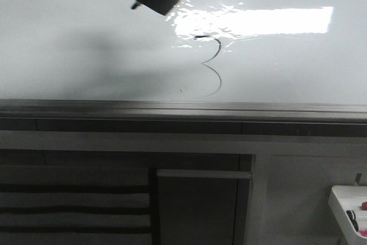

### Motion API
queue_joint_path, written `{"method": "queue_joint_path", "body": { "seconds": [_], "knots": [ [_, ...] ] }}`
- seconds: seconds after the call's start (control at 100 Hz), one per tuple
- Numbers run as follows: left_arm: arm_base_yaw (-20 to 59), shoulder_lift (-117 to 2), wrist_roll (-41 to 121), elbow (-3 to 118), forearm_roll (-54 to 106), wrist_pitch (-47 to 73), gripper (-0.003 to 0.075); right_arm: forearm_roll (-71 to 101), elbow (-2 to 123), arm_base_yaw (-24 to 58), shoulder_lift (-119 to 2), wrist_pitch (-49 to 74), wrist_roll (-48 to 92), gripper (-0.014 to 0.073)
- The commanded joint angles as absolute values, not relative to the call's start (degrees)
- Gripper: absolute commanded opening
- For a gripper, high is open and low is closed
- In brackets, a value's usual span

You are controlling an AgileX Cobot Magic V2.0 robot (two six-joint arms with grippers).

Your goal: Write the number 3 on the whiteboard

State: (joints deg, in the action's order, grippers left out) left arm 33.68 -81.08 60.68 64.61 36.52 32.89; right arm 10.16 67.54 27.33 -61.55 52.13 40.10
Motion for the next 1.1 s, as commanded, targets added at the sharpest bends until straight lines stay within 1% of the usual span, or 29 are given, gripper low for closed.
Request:
{"method": "queue_joint_path", "body": {
  "seconds": [0.0,0.12,0.26,0.35,0.47,0.6,0.71,0.96,1.03,1.09],
  "knots": [
    [30.21,-76.4,56.6,64.26,38.64,28.23,-0.0019,8.12,69.56,24.21,-57.77,51.14,35.22,0.0357],
    [24.21,-70.3,51.73,57.39,38.64,21.35,-0.0019,8.12,68.34,20.31,-54.65,52.17,34.98,0.0357],
    [17.75,-64.23,46.43,48.9,38.77,17.12,-0.0019,8.12,65.26,19.11,-52.75,50.02,34.98,0.0357],
    [14.51,-63.25,45.14,45.61,38.88,16.45,-0.0018,8.22,63.57,19.11,-52.75,49.49,34.9,0.0357],
    [10.66,-63.86,41.89,44.65,38.88,16.45,-0.0018,8.35,61.79,19.11,-52.87,49.2,34.9,0.0357],
    [8.89,-64.9,40.31,44.76,39.01,15.85,-0.0018,8.49,60.8,19.11,-52.87,48.55,34.9,0.0357],
    [8.89,-66.65,40.05,45.12,39.01,15.51,-0.0018,8.57,60.8,19.11,-52.87,48.56,34.9,0.0357],
    [8.79,-72.56,38.61,49.55,38.88,15.49,-0.0013,9.16,60.8,19.11,-52.87,48.56,34.9,0.0357],
    [8.79,-74.03,38.61,50.73,38.79,16.03,0.0018,9.23,60.8,19.11,-52.87,48.56,34.9,0.0357],
    [8.79,-74.63,38.61,51.61,38.43,17.15,0.0078,9.47,60.8,19.11,-52.87,48.56,34.9,0.0357]
  ]
}}
